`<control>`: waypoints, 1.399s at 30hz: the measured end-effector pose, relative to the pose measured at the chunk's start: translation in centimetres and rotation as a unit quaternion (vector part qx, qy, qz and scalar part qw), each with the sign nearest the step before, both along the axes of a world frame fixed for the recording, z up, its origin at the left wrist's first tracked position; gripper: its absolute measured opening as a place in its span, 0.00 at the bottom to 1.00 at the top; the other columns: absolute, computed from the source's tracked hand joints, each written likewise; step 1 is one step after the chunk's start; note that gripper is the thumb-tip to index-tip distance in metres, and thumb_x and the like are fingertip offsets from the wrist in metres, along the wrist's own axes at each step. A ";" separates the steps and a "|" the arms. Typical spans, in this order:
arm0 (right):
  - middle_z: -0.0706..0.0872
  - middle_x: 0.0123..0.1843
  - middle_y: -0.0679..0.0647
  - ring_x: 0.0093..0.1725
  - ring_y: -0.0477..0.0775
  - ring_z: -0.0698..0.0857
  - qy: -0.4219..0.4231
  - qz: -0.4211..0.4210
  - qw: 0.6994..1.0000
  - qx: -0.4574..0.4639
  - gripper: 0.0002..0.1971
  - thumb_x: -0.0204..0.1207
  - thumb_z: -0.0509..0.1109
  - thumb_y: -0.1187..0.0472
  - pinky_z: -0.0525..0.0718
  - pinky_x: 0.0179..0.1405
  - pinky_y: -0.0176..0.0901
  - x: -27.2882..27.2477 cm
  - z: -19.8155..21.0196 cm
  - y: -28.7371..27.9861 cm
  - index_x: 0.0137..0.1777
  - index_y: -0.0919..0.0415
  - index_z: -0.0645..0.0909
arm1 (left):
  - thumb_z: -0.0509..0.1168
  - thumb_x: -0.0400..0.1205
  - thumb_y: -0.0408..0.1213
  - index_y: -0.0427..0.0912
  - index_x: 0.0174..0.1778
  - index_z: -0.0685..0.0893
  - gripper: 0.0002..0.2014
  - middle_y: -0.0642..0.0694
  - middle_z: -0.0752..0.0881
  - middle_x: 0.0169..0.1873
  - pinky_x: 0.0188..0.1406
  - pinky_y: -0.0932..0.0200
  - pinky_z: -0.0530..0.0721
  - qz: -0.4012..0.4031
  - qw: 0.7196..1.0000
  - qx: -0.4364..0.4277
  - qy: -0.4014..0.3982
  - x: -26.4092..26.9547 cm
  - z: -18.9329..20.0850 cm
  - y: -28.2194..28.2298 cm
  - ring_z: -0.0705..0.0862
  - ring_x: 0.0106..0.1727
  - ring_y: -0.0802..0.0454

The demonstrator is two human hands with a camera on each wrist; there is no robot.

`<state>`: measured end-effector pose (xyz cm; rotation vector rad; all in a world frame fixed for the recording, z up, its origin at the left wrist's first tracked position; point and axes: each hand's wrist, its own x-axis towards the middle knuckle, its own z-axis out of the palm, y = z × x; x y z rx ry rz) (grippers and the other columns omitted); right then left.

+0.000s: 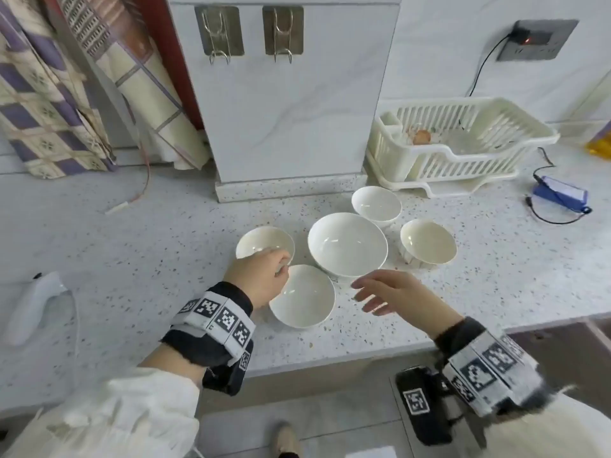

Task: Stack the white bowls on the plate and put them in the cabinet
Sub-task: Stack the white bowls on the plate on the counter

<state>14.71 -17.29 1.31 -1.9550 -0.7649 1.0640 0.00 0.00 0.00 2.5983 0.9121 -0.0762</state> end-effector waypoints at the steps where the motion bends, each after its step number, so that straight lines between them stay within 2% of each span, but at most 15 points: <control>1: 0.87 0.44 0.54 0.38 0.50 0.84 -0.004 0.006 1.000 -0.027 0.11 0.80 0.60 0.60 0.83 0.42 0.39 -0.2 -1.4 1.0 0.50 0.59 0.84 | 0.52 0.83 0.41 0.44 0.63 0.76 0.15 0.49 0.82 0.62 0.50 0.54 0.79 -0.001 1.000 -0.003 0.024 -0.1 -0.7 0.5 0.83 0.56 0.45; 6: 0.84 0.38 0.52 0.34 0.50 0.82 -0.017 0.004 0.994 -0.112 0.18 0.80 0.59 0.55 0.81 0.37 0.38 -2.1 -6.1 4.1 0.66 0.63 0.75 | 0.51 0.84 0.43 0.44 0.68 0.71 0.17 0.47 0.78 0.67 0.46 0.52 0.81 -0.042 0.995 -0.004 0.086 -0.9 -4.1 2.4 0.84 0.54 0.41; 9: 0.84 0.35 0.51 0.31 0.49 0.83 0.011 -0.002 0.993 -0.119 0.18 0.80 0.58 0.56 0.84 0.33 0.37 -3.0 -7.3 5.0 0.67 0.63 0.71 | 0.51 0.84 0.45 0.44 0.70 0.70 0.19 0.46 0.77 0.68 0.47 0.51 0.81 -0.052 0.995 -0.011 0.088 -0.9 -4.6 3.2 0.84 0.54 0.41; 12: 0.84 0.31 0.54 0.25 0.48 0.83 0.011 -0.018 0.992 -0.122 0.17 0.81 0.54 0.63 0.86 0.30 0.37 -3.6 -8.0 5.6 0.68 0.66 0.67 | 0.51 0.85 0.46 0.45 0.71 0.70 0.20 0.48 0.77 0.68 0.45 0.52 0.81 -0.068 0.995 -0.021 0.070 -0.8 -4.9 3.7 0.84 0.53 0.43; 16: 0.83 0.26 0.56 0.18 0.44 0.82 -0.021 -0.023 0.992 -0.121 0.20 0.79 0.50 0.68 0.87 0.27 0.34 -4.0 -7.6 5.5 0.71 0.65 0.66 | 0.47 0.86 0.48 0.45 0.66 0.76 0.19 0.48 0.81 0.64 0.40 0.56 0.78 -0.069 0.996 -0.046 0.024 -1.0 -5.0 4.1 0.85 0.50 0.43; 18: 0.86 0.28 0.59 0.19 0.45 0.83 -0.036 -0.027 0.993 -0.113 0.20 0.79 0.50 0.68 0.86 0.26 0.33 -3.9 -6.6 4.9 0.70 0.61 0.68 | 0.46 0.85 0.50 0.46 0.62 0.79 0.21 0.49 0.83 0.60 0.42 0.55 0.81 -0.068 0.996 -0.055 -0.004 -1.1 -4.7 4.3 0.85 0.49 0.45; 21: 0.89 0.41 0.68 0.22 0.52 0.85 -0.049 -0.056 0.994 -0.085 0.16 0.80 0.51 0.67 0.87 0.26 0.36 -2.9 -4.4 3.7 0.64 0.58 0.72 | 0.46 0.86 0.49 0.45 0.58 0.81 0.20 0.51 0.86 0.56 0.37 0.58 0.79 -0.073 0.995 -0.021 -0.063 -0.9 -3.8 4.8 0.86 0.45 0.47; 23: 0.88 0.42 0.65 0.23 0.54 0.85 -0.046 -0.092 0.993 -0.062 0.13 0.81 0.53 0.66 0.89 0.27 0.41 -1.9 -2.8 3.2 0.60 0.61 0.75 | 0.48 0.86 0.46 0.46 0.62 0.79 0.18 0.51 0.85 0.59 0.36 0.59 0.78 -0.072 0.992 -0.006 -0.108 -0.2 -3.1 5.1 0.87 0.48 0.49; 26: 0.84 0.35 0.61 0.23 0.57 0.83 -0.053 -0.164 0.985 -0.027 0.10 0.81 0.55 0.66 0.88 0.28 0.46 0.2 -1.1 3.0 0.56 0.65 0.76 | 0.50 0.86 0.44 0.47 0.71 0.73 0.18 0.53 0.81 0.67 0.43 0.62 0.77 -0.071 0.988 -0.037 -0.135 1.6 -2.1 5.0 0.83 0.59 0.54; 30: 0.83 0.28 0.63 0.16 0.46 0.82 -0.088 -0.229 0.969 -0.013 0.09 0.80 0.57 0.66 0.84 0.19 0.33 3.1 -0.8 3.8 0.54 0.65 0.76 | 0.48 0.86 0.48 0.45 0.77 0.65 0.24 0.47 0.70 0.77 0.67 0.53 0.76 -0.040 0.975 -0.158 -0.154 5.1 -1.8 4.4 0.76 0.71 0.49; 33: 0.84 0.27 0.62 0.12 0.41 0.81 -0.106 -0.240 0.965 -0.022 0.10 0.79 0.58 0.65 0.83 0.17 0.30 4.9 -1.6 4.9 0.55 0.65 0.78 | 0.45 0.85 0.53 0.44 0.79 0.61 0.28 0.45 0.66 0.80 0.75 0.52 0.67 -0.008 0.964 -0.222 -0.147 7.6 -2.1 3.9 0.69 0.77 0.48; 35: 0.84 0.26 0.61 0.13 0.42 0.82 -0.115 -0.242 0.963 -0.038 0.11 0.79 0.59 0.65 0.86 0.20 0.32 5.8 -2.4 5.7 0.55 0.66 0.80 | 0.46 0.85 0.53 0.43 0.80 0.59 0.28 0.45 0.65 0.80 0.76 0.51 0.65 -0.002 0.963 -0.238 -0.130 8.8 -2.4 3.6 0.67 0.78 0.48; 38: 0.85 0.18 0.56 0.14 0.44 0.83 -0.120 -0.234 0.962 -0.070 0.10 0.78 0.60 0.64 0.88 0.29 0.39 6.7 -3.4 6.6 0.53 0.63 0.82 | 0.47 0.86 0.48 0.39 0.76 0.64 0.24 0.41 0.65 0.79 0.71 0.51 0.71 -0.023 0.972 -0.214 -0.095 10.1 -3.0 3.4 0.71 0.75 0.44; 40: 0.81 0.10 0.50 0.13 0.41 0.83 -0.118 -0.223 0.963 -0.095 0.08 0.77 0.60 0.64 0.83 0.23 0.32 7.2 -3.9 7.1 0.48 0.61 0.81 | 0.47 0.86 0.43 0.38 0.76 0.64 0.23 0.41 0.61 0.80 0.71 0.50 0.71 -0.039 0.977 -0.195 -0.072 10.6 -3.6 3.4 0.69 0.76 0.45; 42: 0.81 0.10 0.50 0.22 0.47 0.89 -0.121 -0.209 0.963 -0.118 0.10 0.76 0.60 0.64 0.85 0.27 0.34 7.5 -4.3 7.7 0.44 0.66 0.82 | 0.48 0.86 0.40 0.39 0.77 0.63 0.23 0.43 0.56 0.82 0.72 0.50 0.71 -0.043 0.980 -0.186 -0.048 10.8 -4.1 3.7 0.66 0.78 0.45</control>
